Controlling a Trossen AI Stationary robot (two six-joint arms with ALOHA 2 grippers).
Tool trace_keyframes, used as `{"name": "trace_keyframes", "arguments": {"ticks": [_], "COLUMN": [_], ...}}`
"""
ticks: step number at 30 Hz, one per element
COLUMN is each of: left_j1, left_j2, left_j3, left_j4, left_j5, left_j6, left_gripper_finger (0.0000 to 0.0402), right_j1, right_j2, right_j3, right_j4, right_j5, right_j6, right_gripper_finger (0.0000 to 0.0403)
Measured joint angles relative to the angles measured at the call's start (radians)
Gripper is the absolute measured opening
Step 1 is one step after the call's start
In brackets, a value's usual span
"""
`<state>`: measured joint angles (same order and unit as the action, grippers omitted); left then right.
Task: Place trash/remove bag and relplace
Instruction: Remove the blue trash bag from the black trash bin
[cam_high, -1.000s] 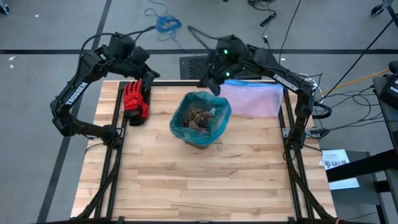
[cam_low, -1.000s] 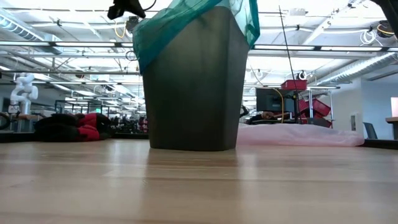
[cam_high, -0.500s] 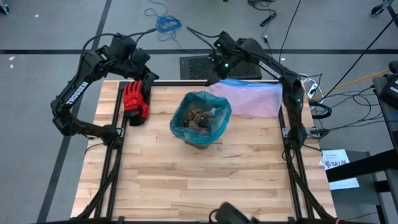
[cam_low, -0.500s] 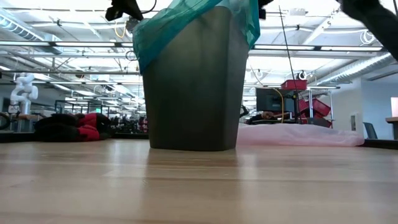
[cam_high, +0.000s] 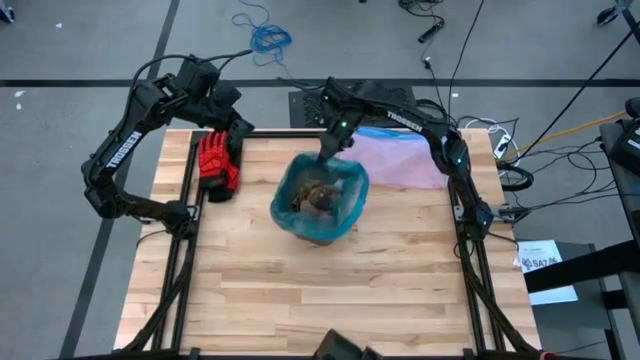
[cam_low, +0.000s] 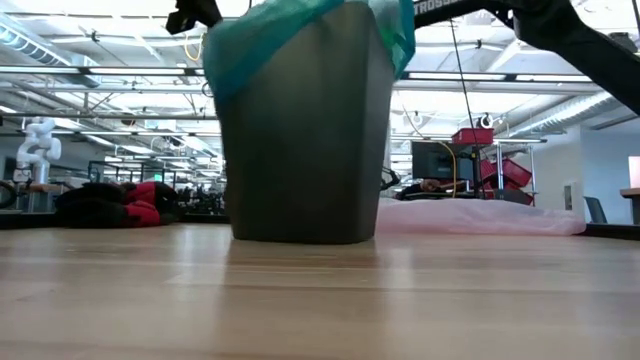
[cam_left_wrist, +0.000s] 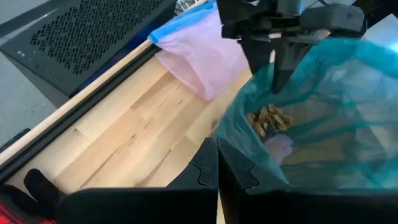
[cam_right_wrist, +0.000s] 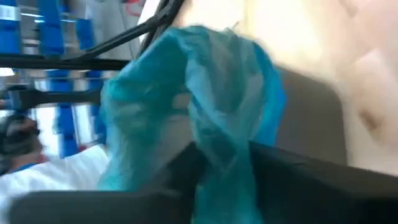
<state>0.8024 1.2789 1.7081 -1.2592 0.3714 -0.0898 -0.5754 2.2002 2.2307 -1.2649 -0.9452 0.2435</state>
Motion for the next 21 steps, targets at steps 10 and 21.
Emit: {"name": "trace_keyframes", "arguments": {"ticks": [10, 21], "left_j1": [0.0, 0.002], "left_j2": [0.0, 0.0], "left_j3": [0.0, 0.0], "left_j4": [0.002, 0.023], "left_j5": [-0.027, -0.108], "left_j6": [0.007, 0.016], "left_gripper_finger": [0.0, 0.0], "right_j1": [0.084, 0.318], "right_j2": [-0.17, -0.35], "right_j3": [0.0, 0.003], "right_j4": [0.187, 0.35], "right_j5": [0.406, 0.955], "right_j6": [-0.015, -0.455], "right_gripper_finger": [0.0001, 0.0]}}
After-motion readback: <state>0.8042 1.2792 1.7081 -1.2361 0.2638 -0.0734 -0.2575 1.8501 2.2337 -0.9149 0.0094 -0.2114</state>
